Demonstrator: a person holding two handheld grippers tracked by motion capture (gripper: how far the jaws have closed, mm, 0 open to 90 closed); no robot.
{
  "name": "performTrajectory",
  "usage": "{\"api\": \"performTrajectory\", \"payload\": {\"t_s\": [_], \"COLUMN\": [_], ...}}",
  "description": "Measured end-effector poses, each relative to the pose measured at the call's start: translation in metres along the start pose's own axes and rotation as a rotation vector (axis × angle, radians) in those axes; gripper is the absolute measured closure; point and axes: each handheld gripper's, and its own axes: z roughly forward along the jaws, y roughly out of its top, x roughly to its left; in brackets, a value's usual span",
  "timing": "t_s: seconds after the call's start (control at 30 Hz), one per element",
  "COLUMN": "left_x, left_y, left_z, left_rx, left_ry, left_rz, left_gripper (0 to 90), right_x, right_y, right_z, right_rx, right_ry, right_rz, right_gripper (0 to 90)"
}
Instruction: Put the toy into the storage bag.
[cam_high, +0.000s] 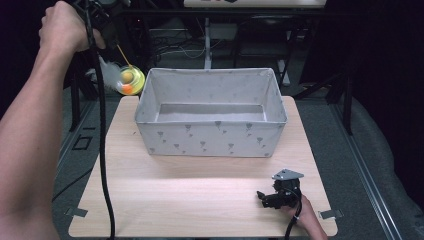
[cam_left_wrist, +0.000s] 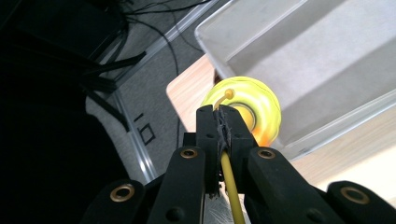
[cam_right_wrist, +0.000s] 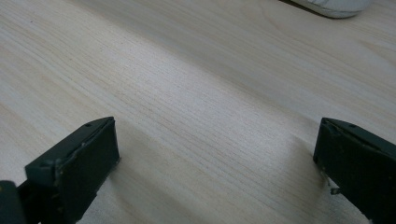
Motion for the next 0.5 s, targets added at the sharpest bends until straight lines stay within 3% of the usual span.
{"api": "performTrajectory", "payload": {"t_s": [0.5], "left_x": [-0.022], "left_y": [0.027], "left_z": [0.014], "left_rx": [-0.017], "left_ry": [-0.054], "left_rz": [0.048], "left_gripper": [88.0], "right_x": [0.000], "right_y": [0.000], "right_z": [0.000], "right_rx": [0.000], "right_ry": [0.000], "right_rz": [0.000], "right_gripper": [0.0]}}
